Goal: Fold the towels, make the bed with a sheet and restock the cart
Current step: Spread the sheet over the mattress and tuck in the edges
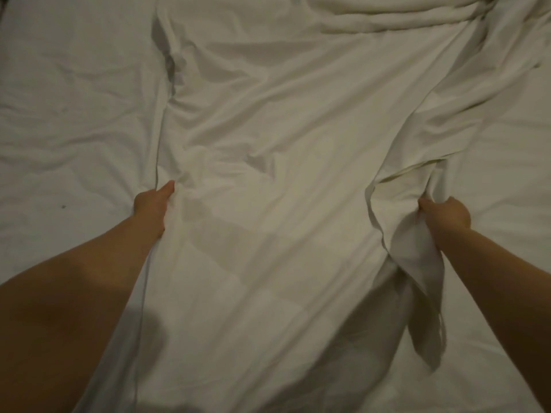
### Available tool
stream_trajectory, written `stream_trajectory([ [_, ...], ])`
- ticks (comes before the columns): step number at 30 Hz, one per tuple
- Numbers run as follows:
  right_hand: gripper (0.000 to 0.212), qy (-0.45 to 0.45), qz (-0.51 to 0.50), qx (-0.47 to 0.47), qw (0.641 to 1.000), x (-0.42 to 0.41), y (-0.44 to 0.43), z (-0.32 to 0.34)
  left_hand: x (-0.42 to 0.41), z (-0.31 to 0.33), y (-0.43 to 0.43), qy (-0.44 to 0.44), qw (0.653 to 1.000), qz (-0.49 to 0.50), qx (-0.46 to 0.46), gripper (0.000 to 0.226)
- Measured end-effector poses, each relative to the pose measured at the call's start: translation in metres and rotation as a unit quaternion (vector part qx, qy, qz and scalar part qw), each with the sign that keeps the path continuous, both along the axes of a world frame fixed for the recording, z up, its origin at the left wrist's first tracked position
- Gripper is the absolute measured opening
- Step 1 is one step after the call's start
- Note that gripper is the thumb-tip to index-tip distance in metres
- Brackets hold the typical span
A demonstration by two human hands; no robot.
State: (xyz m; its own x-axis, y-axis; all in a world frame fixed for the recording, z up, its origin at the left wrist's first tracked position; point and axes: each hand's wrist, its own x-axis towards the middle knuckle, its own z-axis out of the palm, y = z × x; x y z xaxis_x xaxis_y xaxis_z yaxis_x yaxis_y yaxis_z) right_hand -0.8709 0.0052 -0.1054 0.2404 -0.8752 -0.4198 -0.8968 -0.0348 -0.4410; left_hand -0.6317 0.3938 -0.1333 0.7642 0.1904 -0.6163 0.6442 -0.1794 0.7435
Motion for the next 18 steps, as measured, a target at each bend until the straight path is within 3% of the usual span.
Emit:
stream_trajectory([
  [6, 0.040, 0.019, -0.048, -0.036, 0.998, -0.014, -0.012, -0.002, 0.004, -0.002, -0.002, -0.011, 0.997, -0.004, 0.072, 0.058],
  [18, 0.046, 0.039, -0.078, -0.036, 0.996, -0.032, -0.024, 0.003, 0.003, -0.003, -0.002, -0.001, 1.000, 0.004, -0.011, 0.051],
])
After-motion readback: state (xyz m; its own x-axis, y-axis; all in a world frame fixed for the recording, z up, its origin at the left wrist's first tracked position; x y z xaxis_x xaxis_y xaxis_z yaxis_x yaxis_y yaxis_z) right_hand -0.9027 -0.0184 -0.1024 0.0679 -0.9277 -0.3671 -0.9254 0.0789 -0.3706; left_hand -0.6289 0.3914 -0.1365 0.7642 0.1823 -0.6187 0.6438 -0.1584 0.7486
